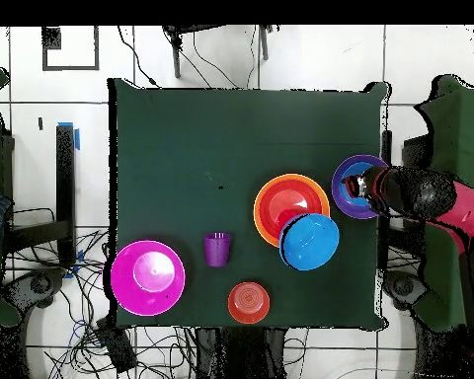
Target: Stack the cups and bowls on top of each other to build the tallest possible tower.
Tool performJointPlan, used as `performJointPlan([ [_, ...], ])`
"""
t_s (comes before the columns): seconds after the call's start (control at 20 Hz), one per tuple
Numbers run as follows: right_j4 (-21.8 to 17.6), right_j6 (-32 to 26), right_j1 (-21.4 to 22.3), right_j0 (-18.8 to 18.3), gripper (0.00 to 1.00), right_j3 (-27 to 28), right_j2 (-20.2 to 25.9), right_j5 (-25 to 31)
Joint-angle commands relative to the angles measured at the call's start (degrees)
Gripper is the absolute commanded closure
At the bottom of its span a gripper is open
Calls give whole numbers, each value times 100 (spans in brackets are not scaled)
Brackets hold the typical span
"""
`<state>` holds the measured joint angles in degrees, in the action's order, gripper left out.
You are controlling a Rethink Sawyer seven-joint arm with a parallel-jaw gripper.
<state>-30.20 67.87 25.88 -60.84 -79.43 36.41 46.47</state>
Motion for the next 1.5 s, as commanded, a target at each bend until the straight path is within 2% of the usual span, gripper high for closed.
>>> performJointPlan([
  [0.05,-193,-880,-100,160,0,-112,-98,653],
  [0.5,-116,-862,-58,180,0,-74,23,638],
  [0.9,-601,-1106,-162,238,0,-43,-213,456],
  [1.05,-720,-985,-339,311,0,16,-344,359],
  [1.2,-647,-570,-488,360,0,47,-499,244],
  [1.5,-622,-313,-687,463,0,130,-661,146],
])
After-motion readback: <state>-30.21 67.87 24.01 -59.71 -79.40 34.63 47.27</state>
